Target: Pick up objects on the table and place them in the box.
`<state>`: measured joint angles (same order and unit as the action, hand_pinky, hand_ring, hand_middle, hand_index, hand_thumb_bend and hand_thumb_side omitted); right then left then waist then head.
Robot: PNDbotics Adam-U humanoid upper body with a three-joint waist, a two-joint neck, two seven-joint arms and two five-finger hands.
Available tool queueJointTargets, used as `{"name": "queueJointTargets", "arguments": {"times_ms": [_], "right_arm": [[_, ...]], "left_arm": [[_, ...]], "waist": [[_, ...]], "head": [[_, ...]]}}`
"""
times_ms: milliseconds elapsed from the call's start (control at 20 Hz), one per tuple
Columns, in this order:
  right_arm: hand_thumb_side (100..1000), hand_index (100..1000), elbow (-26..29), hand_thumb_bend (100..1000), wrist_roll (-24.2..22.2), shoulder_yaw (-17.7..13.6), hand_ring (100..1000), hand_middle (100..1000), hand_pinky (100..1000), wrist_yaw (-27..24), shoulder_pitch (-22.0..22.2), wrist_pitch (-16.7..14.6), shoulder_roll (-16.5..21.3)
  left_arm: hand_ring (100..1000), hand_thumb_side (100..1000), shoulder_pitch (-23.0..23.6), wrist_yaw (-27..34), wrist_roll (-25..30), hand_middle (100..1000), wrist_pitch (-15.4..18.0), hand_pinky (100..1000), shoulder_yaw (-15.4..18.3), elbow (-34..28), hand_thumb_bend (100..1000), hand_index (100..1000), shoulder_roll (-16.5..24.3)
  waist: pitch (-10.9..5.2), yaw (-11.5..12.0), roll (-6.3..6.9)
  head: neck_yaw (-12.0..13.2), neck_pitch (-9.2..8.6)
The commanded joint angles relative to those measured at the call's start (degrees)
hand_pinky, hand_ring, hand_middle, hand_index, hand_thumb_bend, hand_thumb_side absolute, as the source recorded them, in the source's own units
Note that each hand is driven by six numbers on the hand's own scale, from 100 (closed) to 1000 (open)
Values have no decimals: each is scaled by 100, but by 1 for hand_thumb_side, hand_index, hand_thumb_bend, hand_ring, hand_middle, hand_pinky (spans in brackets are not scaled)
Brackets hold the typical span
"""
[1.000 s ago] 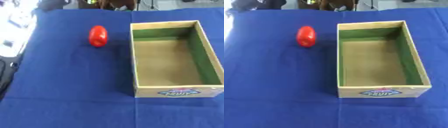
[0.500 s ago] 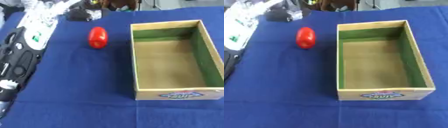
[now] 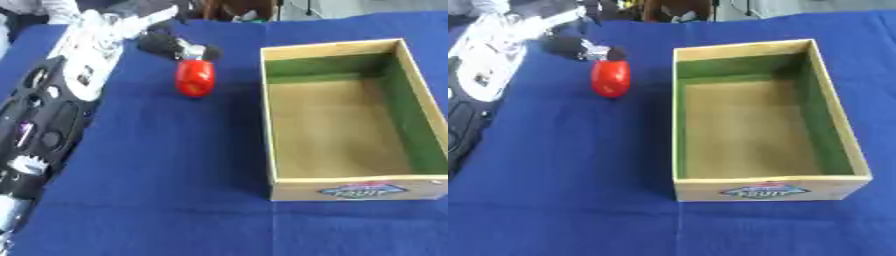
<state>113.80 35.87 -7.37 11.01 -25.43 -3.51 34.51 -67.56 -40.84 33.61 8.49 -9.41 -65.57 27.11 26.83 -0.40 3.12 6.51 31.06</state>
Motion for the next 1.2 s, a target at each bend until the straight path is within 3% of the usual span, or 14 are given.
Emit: {"name": "queueJointTargets", "arguments": {"times_ms": [50, 400, 600, 850, 1200], "right_arm": [[872, 792, 79, 100, 10, -21, 726, 777, 713, -32, -28, 22, 170], [864, 789, 79, 100, 26, -22, 723, 775, 712, -43, -4, 64, 176], [861, 788, 79, 100, 31, -20, 722, 774, 712, -53, -4, 60, 177], [857, 786, 79, 100, 48, -20, 721, 773, 712, -66, -14, 59, 162], [855, 782, 79, 100, 57, -16, 720, 772, 712, -85, -28, 55, 138]], "left_arm": [[864, 898, -143, 154, 96, 1000, 23, 717, 141, -62, 847, 1000, 157], [878, 858, -114, 404, 302, 1000, 7, 740, 149, -79, 914, 1000, 273], [918, 769, -116, 144, 791, 1000, -5, 781, 75, -51, 856, 1000, 359], [910, 705, -130, -373, 1311, 987, 34, 766, 21, 87, 802, 1000, 291], [874, 679, -182, -811, 1266, 950, 82, 716, 30, 293, 745, 1000, 184]], "waist": [[-133, 8, -9], [-132, 34, -5], [-122, 37, 3], [-92, 14, -1], [-34, -18, 0]], "head": [[16, -72], [15, -65], [20, -59], [47, -80], [76, -123]]}}
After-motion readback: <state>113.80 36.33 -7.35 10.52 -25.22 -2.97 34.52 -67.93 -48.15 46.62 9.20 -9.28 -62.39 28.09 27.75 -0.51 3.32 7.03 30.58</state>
